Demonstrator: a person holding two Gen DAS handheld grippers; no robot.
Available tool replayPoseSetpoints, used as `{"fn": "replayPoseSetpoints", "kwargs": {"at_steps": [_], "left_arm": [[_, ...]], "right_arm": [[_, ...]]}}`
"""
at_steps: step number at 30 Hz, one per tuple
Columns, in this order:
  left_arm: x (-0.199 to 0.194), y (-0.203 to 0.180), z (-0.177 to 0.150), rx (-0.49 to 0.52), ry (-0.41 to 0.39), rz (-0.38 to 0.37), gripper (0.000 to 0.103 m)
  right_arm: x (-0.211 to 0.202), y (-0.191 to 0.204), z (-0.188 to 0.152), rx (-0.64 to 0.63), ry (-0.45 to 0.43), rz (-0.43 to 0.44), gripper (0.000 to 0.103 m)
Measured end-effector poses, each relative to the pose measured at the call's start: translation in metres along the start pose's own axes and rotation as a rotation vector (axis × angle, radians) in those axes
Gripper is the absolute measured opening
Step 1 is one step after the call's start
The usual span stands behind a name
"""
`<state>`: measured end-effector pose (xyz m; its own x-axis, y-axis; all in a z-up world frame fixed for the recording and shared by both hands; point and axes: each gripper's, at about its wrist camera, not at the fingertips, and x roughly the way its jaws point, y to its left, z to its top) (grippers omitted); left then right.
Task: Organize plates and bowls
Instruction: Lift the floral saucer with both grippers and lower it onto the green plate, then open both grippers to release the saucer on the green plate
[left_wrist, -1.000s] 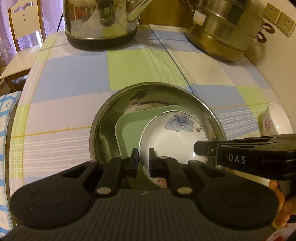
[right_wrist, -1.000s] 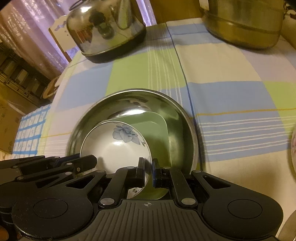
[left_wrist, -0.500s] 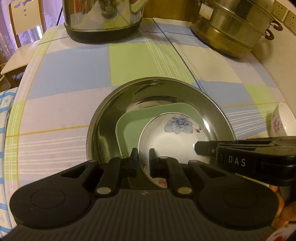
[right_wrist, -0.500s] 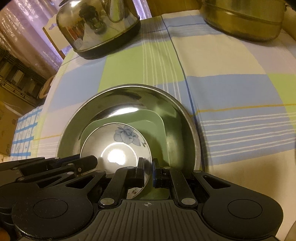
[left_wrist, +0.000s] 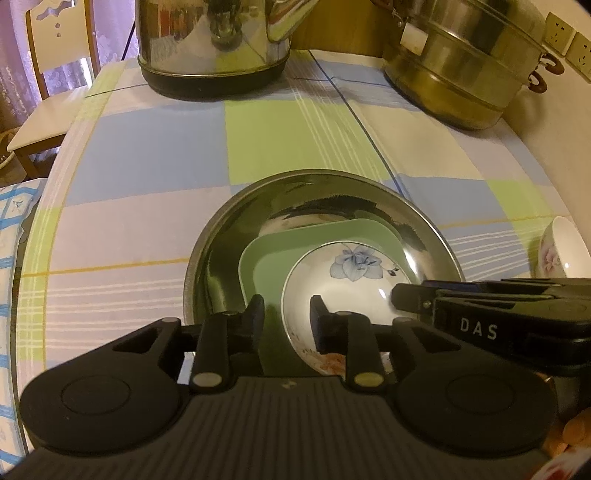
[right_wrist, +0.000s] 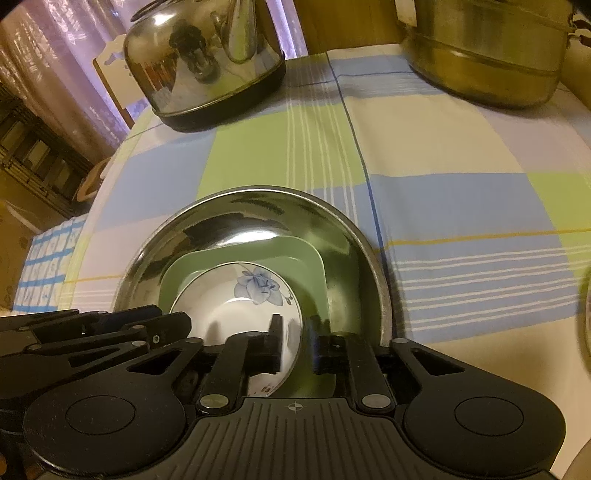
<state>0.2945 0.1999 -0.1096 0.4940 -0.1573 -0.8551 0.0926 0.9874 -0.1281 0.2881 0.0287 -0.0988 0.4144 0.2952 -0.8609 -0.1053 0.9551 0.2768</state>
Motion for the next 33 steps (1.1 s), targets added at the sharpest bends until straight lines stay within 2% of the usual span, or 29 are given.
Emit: {"fn": "replayPoseSetpoints", "kwargs": {"at_steps": [2, 12, 17, 19, 22, 25, 29, 33], "left_arm": [[-0.004, 0.000, -0.001, -0.001, -0.006, 0.001, 0.027], [-0.022, 0.000, -0.005, -0.012, -0.034, 0.003, 0.034], [-0.036, 0.001, -0.008, -0.030, -0.057, 0.007, 0.045], [-0.043, 0.002, -0.010, -0.038, -0.063, 0.009, 0.047], [-0.057, 0.000, -0.015, -0.027, -0.085, 0.021, 0.057], [-0.073, -0.004, -0.021, -0.006, -0.109, 0.030, 0.060], [-0.094, -0.008, -0.030, -0.001, -0.129, 0.030, 0.070], [-0.112, -0.014, -0.043, 0.005, -0.142, 0.028, 0.073]], "right_arm": [[-0.003, -0.001, 0.000, 0.002, -0.011, 0.002, 0.040], [-0.018, -0.001, -0.003, 0.011, -0.042, 0.021, 0.051], [-0.030, -0.002, -0.006, 0.009, -0.066, 0.037, 0.061], [-0.036, -0.003, -0.009, 0.012, -0.074, 0.036, 0.063], [-0.051, -0.005, -0.014, 0.015, -0.085, 0.048, 0.064], [-0.069, -0.006, -0.021, 0.011, -0.104, 0.061, 0.065], [-0.092, -0.008, -0.032, -0.003, -0.118, 0.072, 0.065], [-0.113, -0.011, -0.044, -0.006, -0.125, 0.093, 0.066]]}}
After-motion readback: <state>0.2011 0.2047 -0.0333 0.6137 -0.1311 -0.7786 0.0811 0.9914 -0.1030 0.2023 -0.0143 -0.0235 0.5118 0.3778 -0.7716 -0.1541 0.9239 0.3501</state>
